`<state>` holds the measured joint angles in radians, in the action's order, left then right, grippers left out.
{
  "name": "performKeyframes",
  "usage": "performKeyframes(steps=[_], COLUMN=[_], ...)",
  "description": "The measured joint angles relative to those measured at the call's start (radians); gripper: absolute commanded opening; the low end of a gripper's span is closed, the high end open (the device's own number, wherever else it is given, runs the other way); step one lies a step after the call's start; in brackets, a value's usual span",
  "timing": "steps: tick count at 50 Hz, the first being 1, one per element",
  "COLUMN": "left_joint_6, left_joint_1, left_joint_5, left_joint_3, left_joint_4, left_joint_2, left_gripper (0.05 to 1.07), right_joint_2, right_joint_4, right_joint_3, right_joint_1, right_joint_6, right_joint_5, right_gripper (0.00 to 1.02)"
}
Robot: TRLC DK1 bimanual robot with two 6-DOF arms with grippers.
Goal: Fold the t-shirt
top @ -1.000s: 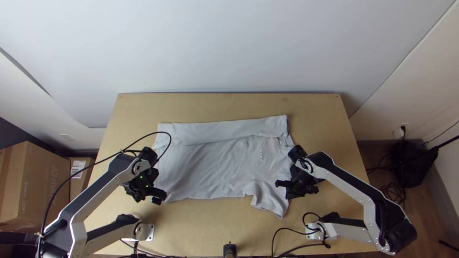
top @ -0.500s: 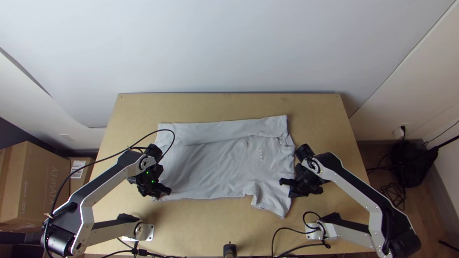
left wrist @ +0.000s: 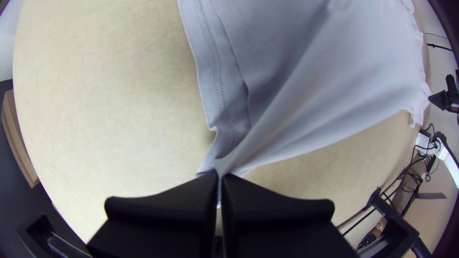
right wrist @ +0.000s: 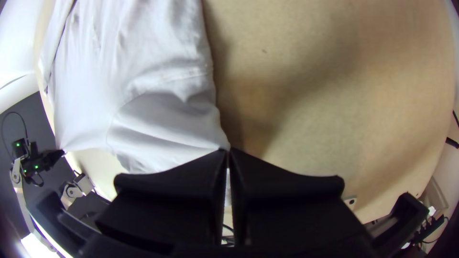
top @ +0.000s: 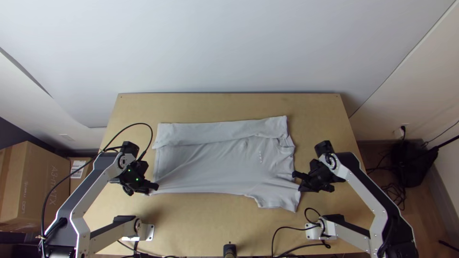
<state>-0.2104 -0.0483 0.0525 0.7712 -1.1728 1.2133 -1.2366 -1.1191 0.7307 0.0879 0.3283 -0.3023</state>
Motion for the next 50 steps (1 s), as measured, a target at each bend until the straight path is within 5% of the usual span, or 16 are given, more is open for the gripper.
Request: performKeyframes(steps=[20, 50], left_joint_6=[0.055, 0.099], left_joint_1=[0.024, 0.020], left_joint_5=[0.034, 0.033], left_joint_3=[0.218, 0.470], left_joint_4=[-0.005, 0.260], left_joint_2=[-0.048, 0.207], left_gripper=[0.08, 0.08], right_joint_2=[0.079, -0.189], right_joint_4=[-0.019, 0.282], right_joint_3=[0.228, 0.425], right_joint_1=[0.050, 0.091], right_joint_6=[-0.027, -0.028], right_joint_5=[0.025, 0.052], right_gripper=[0.02, 0.02])
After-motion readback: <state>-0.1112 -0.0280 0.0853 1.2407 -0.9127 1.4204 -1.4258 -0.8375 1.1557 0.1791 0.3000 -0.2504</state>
